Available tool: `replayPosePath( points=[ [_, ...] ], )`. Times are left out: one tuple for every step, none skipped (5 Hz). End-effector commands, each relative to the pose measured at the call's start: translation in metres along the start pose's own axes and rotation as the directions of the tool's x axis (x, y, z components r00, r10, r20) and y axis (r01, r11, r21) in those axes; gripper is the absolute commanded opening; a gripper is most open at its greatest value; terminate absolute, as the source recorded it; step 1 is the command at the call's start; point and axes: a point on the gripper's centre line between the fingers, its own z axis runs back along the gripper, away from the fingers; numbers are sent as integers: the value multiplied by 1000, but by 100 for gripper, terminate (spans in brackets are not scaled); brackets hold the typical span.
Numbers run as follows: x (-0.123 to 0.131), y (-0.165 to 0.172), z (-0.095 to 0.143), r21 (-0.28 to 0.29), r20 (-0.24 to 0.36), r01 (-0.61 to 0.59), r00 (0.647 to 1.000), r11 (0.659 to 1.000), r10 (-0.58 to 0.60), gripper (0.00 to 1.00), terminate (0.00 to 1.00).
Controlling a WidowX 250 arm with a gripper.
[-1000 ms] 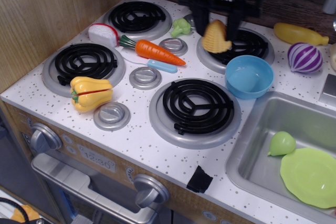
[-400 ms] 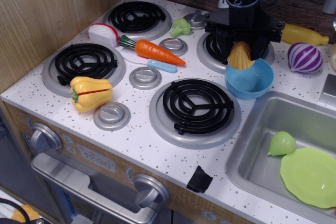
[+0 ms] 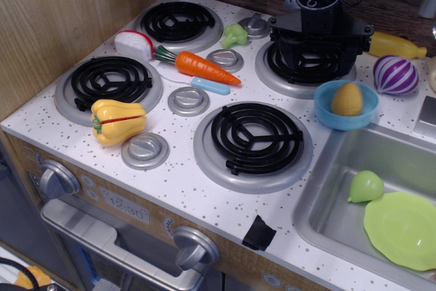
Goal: Put corn into bowl
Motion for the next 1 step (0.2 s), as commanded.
replayPosePath(
  points=[
    [7,-3,10,-15,35,-12,999,1000,13,100,100]
  ],
)
